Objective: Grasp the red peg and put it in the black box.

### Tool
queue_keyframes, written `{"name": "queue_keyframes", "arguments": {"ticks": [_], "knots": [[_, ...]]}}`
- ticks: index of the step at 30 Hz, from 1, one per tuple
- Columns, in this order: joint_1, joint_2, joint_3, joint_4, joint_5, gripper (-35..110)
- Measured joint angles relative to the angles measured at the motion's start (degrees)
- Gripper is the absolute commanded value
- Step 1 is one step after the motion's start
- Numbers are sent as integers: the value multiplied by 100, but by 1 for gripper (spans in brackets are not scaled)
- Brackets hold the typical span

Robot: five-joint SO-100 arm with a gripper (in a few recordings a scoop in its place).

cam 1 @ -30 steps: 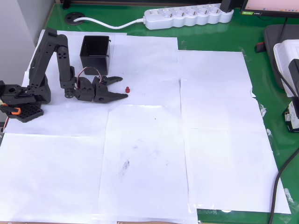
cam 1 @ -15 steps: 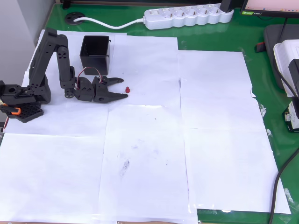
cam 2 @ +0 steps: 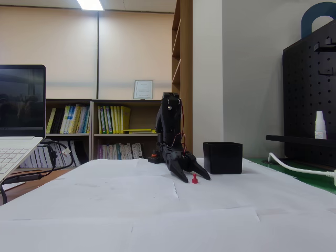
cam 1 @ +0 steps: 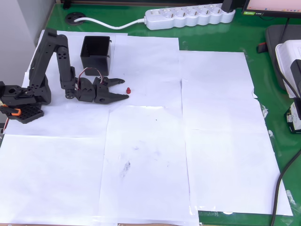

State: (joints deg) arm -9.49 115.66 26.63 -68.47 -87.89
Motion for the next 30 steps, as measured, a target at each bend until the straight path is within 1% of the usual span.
{"name": "queue_keyframes", "arguments": {"ticks": [13,16,18,21,30], "knots": [[-53,0,105,88,0,27],[-53,0,105,88,0,22],[-53,0,105,88,0,11],[-53,0,105,88,35,0],[-97,35,105,88,-79,0]]}}
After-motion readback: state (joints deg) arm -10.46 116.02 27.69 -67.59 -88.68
